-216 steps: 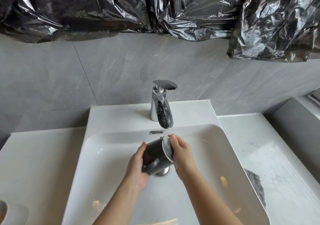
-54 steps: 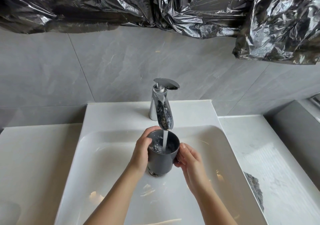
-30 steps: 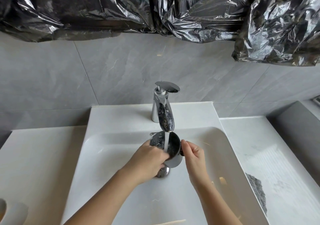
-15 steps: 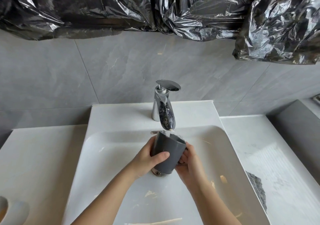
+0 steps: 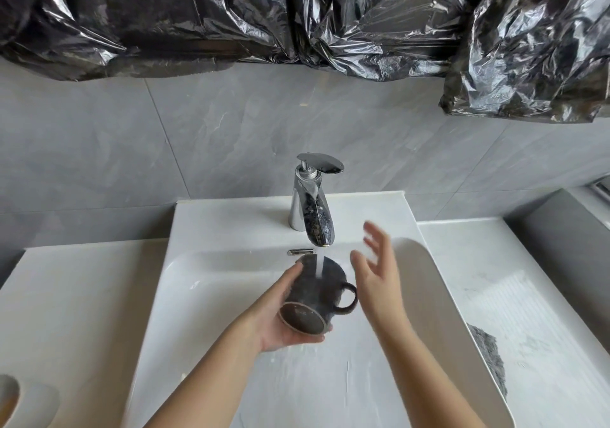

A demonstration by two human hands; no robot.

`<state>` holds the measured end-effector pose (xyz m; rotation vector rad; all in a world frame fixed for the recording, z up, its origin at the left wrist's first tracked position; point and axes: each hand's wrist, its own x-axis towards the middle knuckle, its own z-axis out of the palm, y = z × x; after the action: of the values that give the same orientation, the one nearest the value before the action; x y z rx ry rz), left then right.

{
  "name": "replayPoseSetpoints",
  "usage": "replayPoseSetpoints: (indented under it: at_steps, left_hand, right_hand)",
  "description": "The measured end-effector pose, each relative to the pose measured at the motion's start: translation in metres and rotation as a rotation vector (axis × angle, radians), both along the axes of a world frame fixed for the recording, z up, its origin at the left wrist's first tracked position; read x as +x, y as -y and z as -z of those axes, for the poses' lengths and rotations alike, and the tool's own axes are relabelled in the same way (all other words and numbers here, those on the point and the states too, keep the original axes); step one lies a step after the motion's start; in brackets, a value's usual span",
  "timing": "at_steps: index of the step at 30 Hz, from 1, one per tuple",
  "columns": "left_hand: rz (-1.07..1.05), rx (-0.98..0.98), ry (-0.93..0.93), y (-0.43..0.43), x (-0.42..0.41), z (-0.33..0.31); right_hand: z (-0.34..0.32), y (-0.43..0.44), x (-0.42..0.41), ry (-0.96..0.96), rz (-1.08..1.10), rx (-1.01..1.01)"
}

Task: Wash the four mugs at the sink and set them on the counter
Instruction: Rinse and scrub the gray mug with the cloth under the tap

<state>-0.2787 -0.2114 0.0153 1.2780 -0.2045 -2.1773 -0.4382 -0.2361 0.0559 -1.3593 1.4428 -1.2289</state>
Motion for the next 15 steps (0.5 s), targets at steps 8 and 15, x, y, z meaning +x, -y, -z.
replayPoseSetpoints:
  at_steps: [8,15]
  left_hand:
    - [-0.066,-0.016,0.003,0.004,-0.014,-0.006]
    - [-0.082,-0.034,-0.092,0.002,-0.008,-0.014]
  right_hand:
    - [-0.078,0.038,0.011,-0.388,-0.349,-0.619]
    - [-0.063,0.033,0.015,-0.488,-0.212,-0.659]
